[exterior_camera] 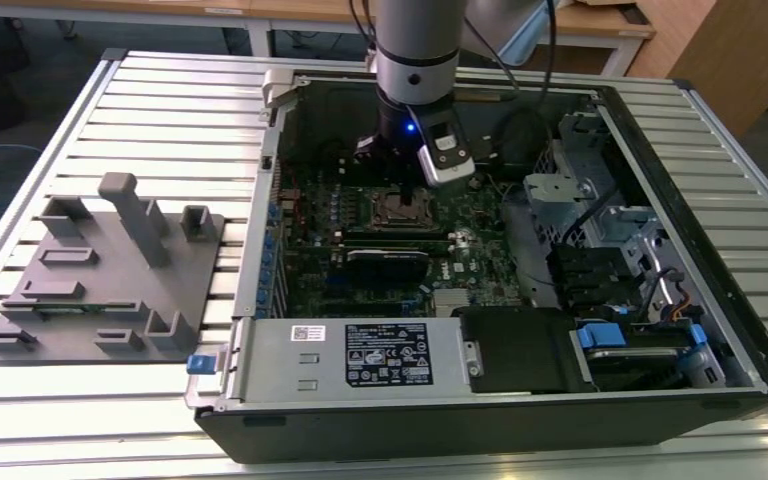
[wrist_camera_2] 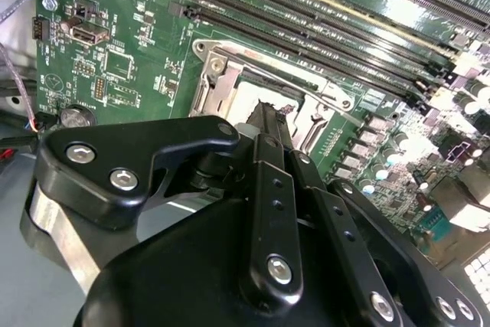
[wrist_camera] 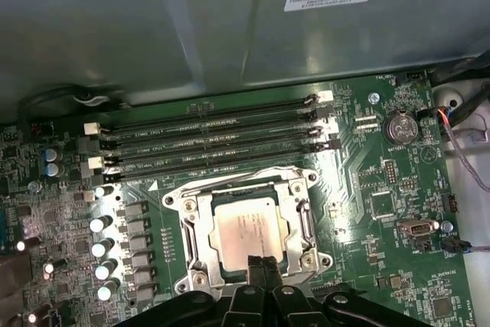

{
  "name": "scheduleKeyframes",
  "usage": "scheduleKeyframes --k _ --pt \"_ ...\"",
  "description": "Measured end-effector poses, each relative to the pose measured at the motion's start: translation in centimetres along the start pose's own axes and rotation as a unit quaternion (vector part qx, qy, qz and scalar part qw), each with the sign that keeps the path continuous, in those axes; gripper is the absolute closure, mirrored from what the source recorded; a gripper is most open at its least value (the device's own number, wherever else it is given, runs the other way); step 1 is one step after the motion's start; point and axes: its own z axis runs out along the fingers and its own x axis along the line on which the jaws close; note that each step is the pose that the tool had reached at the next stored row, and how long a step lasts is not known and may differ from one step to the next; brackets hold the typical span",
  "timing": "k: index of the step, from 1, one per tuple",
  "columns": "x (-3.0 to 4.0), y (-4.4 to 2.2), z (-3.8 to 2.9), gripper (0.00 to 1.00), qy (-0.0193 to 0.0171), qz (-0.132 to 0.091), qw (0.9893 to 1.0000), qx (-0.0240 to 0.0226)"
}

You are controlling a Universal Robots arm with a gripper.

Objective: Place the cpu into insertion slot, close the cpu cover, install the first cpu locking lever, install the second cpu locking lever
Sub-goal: 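Install the second cpu locking lever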

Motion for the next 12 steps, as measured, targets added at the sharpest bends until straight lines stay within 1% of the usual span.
scheduleKeyframes --k 8,12 --pt "-0.13 -0.71 -0.04 0.90 0.0003 0.000 1.0000 -0.0014" --pt "-0.17 -0.96 -0.06 0.90 0.0004 0.000 1.0000 -0.0019"
